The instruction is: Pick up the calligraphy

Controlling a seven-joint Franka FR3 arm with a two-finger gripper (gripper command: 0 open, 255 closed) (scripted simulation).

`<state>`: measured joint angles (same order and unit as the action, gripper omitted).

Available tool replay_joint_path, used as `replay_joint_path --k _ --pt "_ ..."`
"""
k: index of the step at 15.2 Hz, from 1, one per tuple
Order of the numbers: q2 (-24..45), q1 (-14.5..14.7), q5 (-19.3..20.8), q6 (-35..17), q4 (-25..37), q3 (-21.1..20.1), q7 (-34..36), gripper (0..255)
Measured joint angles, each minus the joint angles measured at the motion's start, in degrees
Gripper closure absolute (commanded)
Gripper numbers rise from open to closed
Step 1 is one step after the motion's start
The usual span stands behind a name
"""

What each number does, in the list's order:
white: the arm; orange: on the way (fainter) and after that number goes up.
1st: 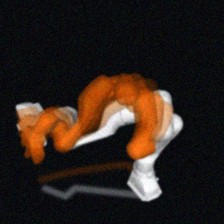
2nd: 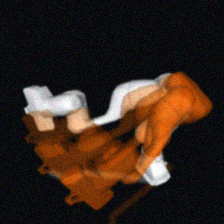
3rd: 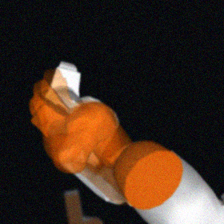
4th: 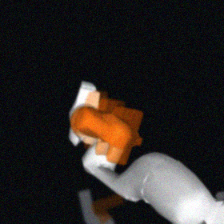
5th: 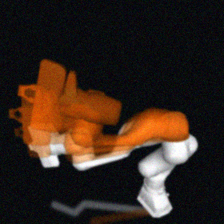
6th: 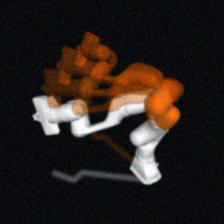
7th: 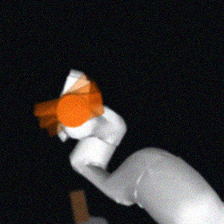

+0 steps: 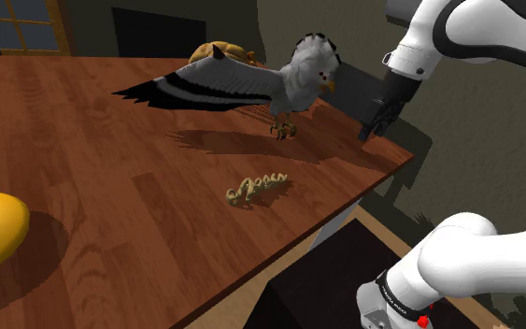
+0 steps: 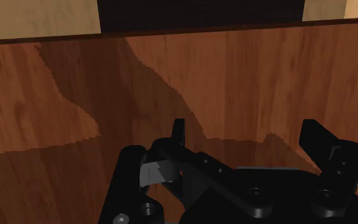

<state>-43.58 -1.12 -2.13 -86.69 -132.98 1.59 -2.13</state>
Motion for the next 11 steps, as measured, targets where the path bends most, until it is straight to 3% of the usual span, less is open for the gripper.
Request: replay_joint_path --k 4,11 --pt "1.49 1.69 -0.47 -2.10 0.16 -2.55 0.25 0" --pt "7.60 6.67 -0.97 -7.33 3.69 -11.19 1.63 0"
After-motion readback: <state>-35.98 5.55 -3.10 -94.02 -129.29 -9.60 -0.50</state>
